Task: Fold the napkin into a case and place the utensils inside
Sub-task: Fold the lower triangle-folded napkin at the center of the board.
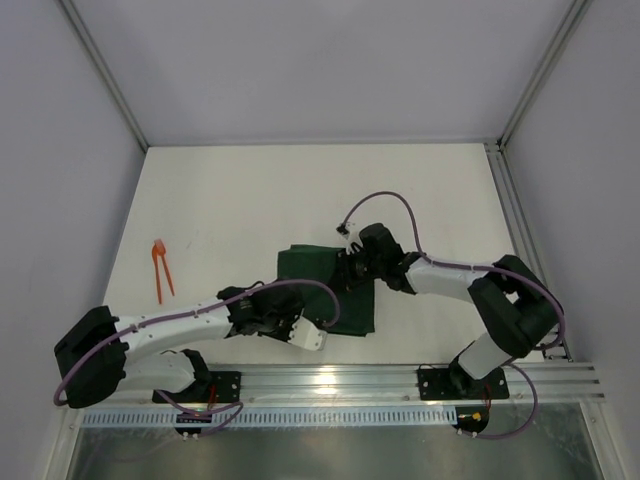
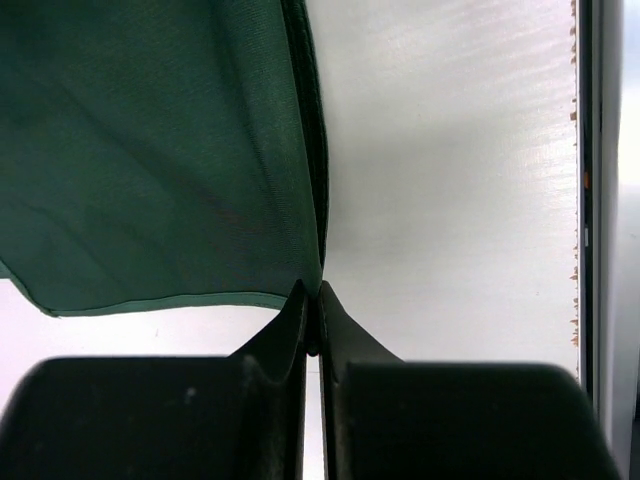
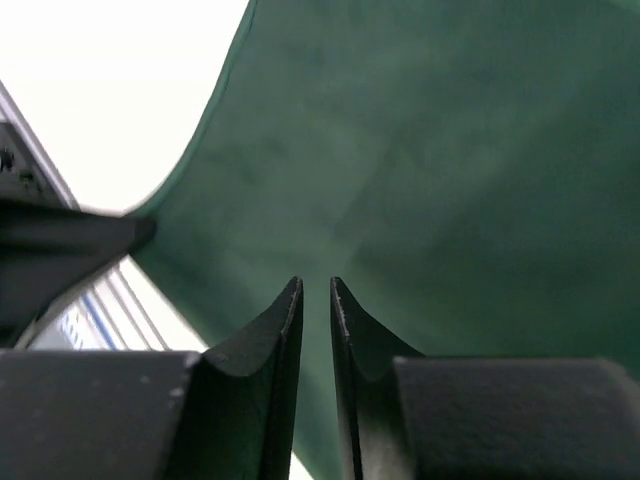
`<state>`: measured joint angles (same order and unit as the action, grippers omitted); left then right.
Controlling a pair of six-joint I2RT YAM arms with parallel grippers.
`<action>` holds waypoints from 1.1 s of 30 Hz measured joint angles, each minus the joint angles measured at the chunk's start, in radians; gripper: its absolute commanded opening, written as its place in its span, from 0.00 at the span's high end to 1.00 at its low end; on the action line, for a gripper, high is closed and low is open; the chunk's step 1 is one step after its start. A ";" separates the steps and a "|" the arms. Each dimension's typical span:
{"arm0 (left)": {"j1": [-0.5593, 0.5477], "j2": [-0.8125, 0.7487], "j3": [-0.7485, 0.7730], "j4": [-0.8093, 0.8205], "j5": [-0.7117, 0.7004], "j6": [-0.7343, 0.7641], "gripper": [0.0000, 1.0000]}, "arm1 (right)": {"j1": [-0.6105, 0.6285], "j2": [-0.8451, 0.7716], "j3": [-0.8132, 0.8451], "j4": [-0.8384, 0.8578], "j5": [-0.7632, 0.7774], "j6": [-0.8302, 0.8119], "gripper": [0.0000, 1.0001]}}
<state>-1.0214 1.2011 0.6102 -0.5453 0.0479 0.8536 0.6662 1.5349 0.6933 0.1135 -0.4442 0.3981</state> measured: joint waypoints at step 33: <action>0.266 0.180 0.308 -0.285 0.321 0.011 1.00 | -0.038 0.011 -0.005 0.146 -0.132 -0.107 0.53</action>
<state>-0.7559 1.3808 0.9180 -0.8299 0.3691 0.8646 0.6281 1.5459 0.6884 0.2592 -0.5758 0.2909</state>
